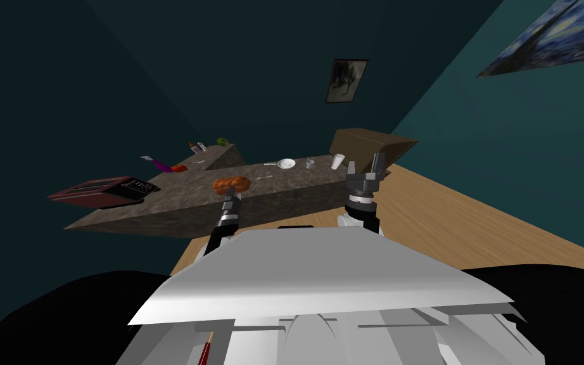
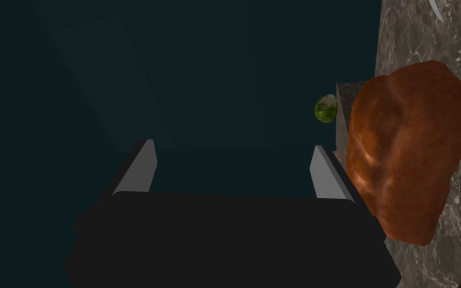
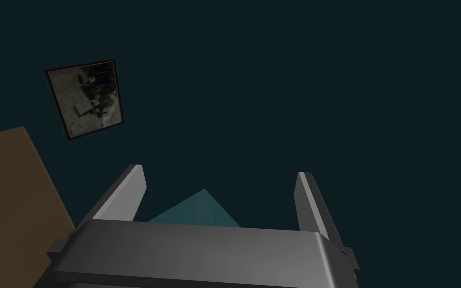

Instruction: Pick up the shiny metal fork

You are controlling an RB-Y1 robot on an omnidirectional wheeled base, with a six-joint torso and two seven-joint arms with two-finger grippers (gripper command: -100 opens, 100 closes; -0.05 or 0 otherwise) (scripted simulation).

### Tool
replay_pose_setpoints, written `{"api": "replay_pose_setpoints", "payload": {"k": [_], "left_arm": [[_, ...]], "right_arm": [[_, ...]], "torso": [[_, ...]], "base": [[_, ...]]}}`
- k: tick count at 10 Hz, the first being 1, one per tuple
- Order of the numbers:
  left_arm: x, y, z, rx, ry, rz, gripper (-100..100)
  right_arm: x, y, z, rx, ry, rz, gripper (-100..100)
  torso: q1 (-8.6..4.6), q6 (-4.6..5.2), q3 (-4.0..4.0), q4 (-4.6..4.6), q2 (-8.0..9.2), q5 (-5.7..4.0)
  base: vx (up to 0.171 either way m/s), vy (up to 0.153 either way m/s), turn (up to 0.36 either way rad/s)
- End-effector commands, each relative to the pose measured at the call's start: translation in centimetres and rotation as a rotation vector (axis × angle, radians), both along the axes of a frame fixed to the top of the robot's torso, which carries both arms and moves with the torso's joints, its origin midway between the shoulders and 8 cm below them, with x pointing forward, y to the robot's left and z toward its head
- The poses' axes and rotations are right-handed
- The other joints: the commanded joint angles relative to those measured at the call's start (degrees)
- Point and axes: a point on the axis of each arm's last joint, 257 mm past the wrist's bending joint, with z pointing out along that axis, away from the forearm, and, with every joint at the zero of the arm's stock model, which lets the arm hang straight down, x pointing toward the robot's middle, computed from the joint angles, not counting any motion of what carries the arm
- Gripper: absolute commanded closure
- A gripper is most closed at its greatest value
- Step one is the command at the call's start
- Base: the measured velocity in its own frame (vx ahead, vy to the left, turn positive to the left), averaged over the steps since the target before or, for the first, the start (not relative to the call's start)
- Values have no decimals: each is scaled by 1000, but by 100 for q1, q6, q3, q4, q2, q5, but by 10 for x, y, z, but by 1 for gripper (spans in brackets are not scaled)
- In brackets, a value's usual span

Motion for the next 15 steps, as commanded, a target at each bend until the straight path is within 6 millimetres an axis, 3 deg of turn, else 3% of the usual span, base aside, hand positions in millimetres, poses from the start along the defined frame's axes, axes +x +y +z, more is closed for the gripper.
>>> {"api": "replay_pose_setpoints", "payload": {"k": [1,2,3,4,5,6,7,8,9,10,11,12,13,14,15], "left_arm": [[-10,23,-31,-21,98,35,-100],[-10,23,-33,-23,108,36,-100],[-23,44,-57,-46,185,69,-100],[-23,44,-59,-48,195,71,-100],[-40,65,-82,-75,273,106,-100],[-40,65,-85,-78,283,108,-100],[-59,86,-108,-110,364,148,-100],[-60,86,-110,-112,371,149,-100],[-81,106,-129,-145,436,189,-100],[-83,107,-135,-151,459,194,-100],[-106,126,-150,-186,517,235,-100],[-109,126,-157,-193,542,241,-100],[-135,145,-173,-234,605,287,-100],[-137,145,-177,-239,623,291,-100],[-164,162,-189,-281,676,338,-100]], "right_arm": [[0,0,0,0,0,0,0],[0,0,0,0,0,0,0],[0,0,0,0,0,0,0],[0,0,0,0,0,0,0],[0,0,0,0,0,0,0],[0,0,0,0,0,0,0],[0,0,0,0,0,0,0],[0,0,0,0,0,0,0],[0,0,0,0,0,0,0],[0,0,0,0,0,0,0],[0,0,0,0,0,0,0],[0,0,0,0,0,0,0],[0,0,0,0,0,0,0],[0,0,0,0,0,0,0],[0,0,0,0,0,0,0]], "torso": [[0,0,0,0,0,0],[-6,0,-3,-2,-4,-1],[-2,0,-5,-2,-8,-1],[-4,2,-3,-2,-3,-1],[1,-2,-3,-2,-6,0],[1,1,-3,-2,-5,1],[1,-1,-3,-1,-5,0],[2,1,-4,-2,-6,0],[5,-2,-5,-2,-9,1],[1,1,-4,-2,-6,-1],[5,-1,-5,-2,-8,1],[5,2,-4,-2,-7,0],[7,-1,-5,-2,-9,1],[2,2,-5,-2,-8,0],[7,-3,-7,-2,-13,1]], "base": [[-33,-71,-181],[-33,-57,-79],[-53,-72,-214],[-37,-49,-82],[-40,-55,-153],[-40,-51,-128],[-29,-57,-257],[-26,-45,-110],[-32,-61,-232],[-27,-47,-126],[-30,-52,-253],[-27,-46,-141],[-22,-65,-346],[-13,-43,-109],[-5,-51,-225]]}}
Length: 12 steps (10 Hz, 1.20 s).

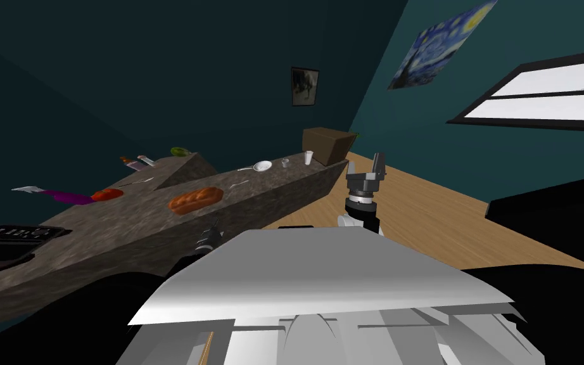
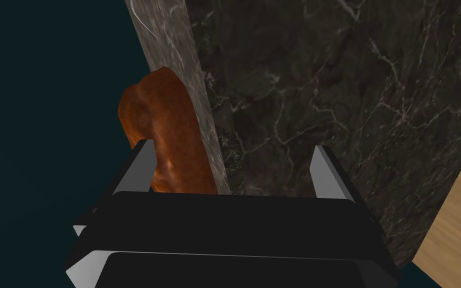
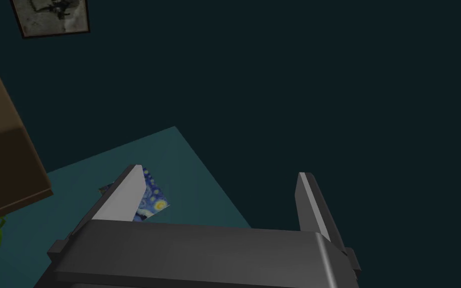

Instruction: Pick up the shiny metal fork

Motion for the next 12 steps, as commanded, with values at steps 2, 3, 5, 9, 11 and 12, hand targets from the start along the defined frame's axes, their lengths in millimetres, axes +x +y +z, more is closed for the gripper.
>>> {"api": "replay_pose_setpoints", "payload": {"k": [2,3,5,9,11,12], "left_arm": [[-44,25,-25,-65,107,89,-100],[-48,25,-31,-76,132,95,-100],[-81,39,-42,-118,196,158,-100],[-148,64,-56,-194,321,288,-100],[-178,74,-57,-235,357,356,-100],[-183,72,-61,-247,381,362,-100]], "right_arm": [[0,0,0,0,0,0,0],[0,0,0,0,0,0,0],[0,0,0,0,0,0,0],[0,0,0,0,0,0,0],[0,0,0,0,0,0,0],[0,0,0,0,0,0,0]], "torso": [[5,-1,-1,0,-2,2],[5,4,-3,-1,-5,2],[13,1,-5,-2,-10,3],[18,-3,-6,-2,-10,4],[22,-4,-8,-3,-14,6],[22,2,-9,-3,-17,5]], "base": [[2,-40,-301],[9,-21,-130],[19,-21,-231],[19,-9,-225],[32,2,-264],[28,11,-181]]}}
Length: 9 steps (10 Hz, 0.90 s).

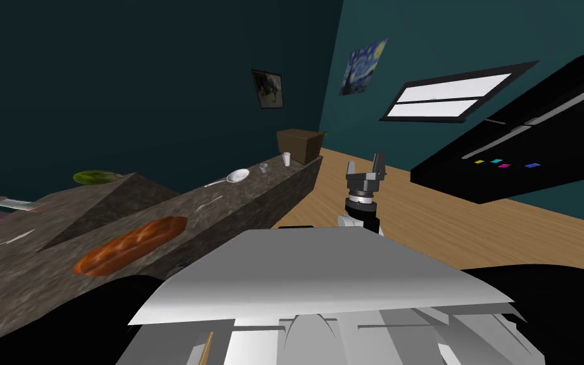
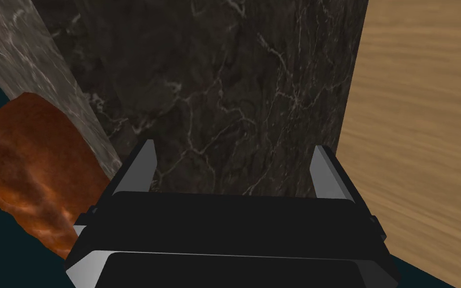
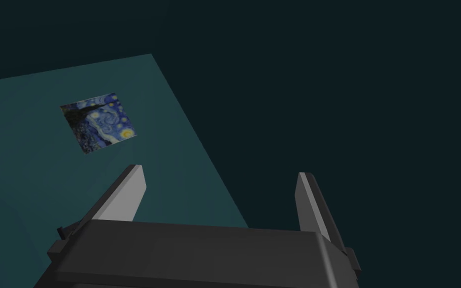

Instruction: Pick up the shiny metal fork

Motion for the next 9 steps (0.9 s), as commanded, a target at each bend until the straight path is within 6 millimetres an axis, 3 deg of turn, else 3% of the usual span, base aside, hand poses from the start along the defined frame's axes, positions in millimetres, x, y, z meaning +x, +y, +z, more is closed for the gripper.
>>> {"api": "replay_pose_setpoints", "payload": {"k": [1,2,3,4,5,6,7,8,9], "left_arm": [[-36,10,0,-35,54,77,-100],[-40,8,-2,-48,68,84,-100],[-66,17,2,-69,100,147,-100],[-70,14,0,-82,112,154,-100],[-94,21,6,-102,136,218,-100],[-98,19,3,-114,153,223,-100],[-121,25,10,-132,173,286,-100],[-125,22,9,-143,188,291,-100],[-146,27,16,-162,208,353,-100]], "right_arm": [[0,0,0,0,0,0,0],[0,0,0,0,0,0,0],[0,0,0,0,0,0,0],[0,0,0,0,0,0,0],[0,0,0,0,0,0,0],[0,0,0,0,0,0,0],[0,0,0,0,0,0,0],[0,0,0,0,0,0,0],[0,0,0,0,0,0,0]], "torso": [[0,0,0,0,0,0],[1,7,-1,-1,-2,-1],[4,0,-1,0,-2,1],[6,5,-2,-1,-4,0],[7,1,-2,0,-3,2],[9,7,-3,-1,-6,1],[10,-1,-2,0,-4,3],[13,7,-4,-1,-7,2],[13,-2,-3,-1,-5,3]], "base": [[38,8,-375],[33,22,-195],[41,22,-312],[32,29,-218],[41,31,-417],[30,39,-196],[43,41,-394],[31,53,-176],[25,59,-329]]}}
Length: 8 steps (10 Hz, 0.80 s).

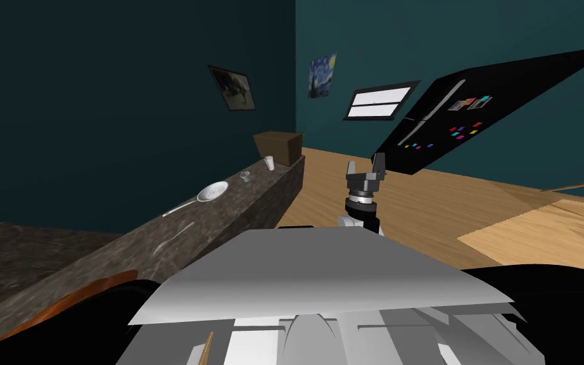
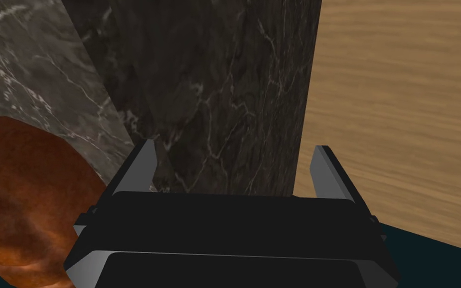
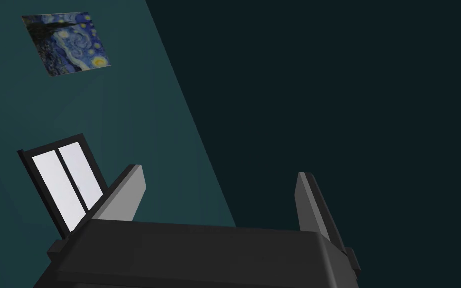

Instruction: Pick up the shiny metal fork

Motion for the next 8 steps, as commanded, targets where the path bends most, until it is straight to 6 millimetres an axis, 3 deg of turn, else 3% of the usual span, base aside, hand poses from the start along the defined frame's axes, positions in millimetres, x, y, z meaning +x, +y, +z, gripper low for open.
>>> {"api": "replay_pose_setpoints", "payload": {"k": [1,2,3,6,8], "left_arm": [[-13,0,2,-20,23,38,-100],[-33,3,10,-39,46,100,-100],[-34,2,9,-42,50,101,-100],[-82,5,32,-88,104,266,-100],[-93,2,37,-112,113,320,-100]], "right_arm": [[0,0,0,0,0,0,0],[0,0,0,0,0,0,0],[0,0,0,0,0,0,0],[0,0,0,0,0,0,0],[0,0,0,0,0,0,0]], "torso": [[0,0,0,0,0,0],[-3,-7,1,1,1,2],[2,0,-2,0,-3,0],[14,-3,-5,-2,-9,4],[31,-6,-7,-2,-12,9]], "base": [[21,54,-188],[36,60,-325],[37,67,-205],[39,103,-406],[28,143,-308]]}}
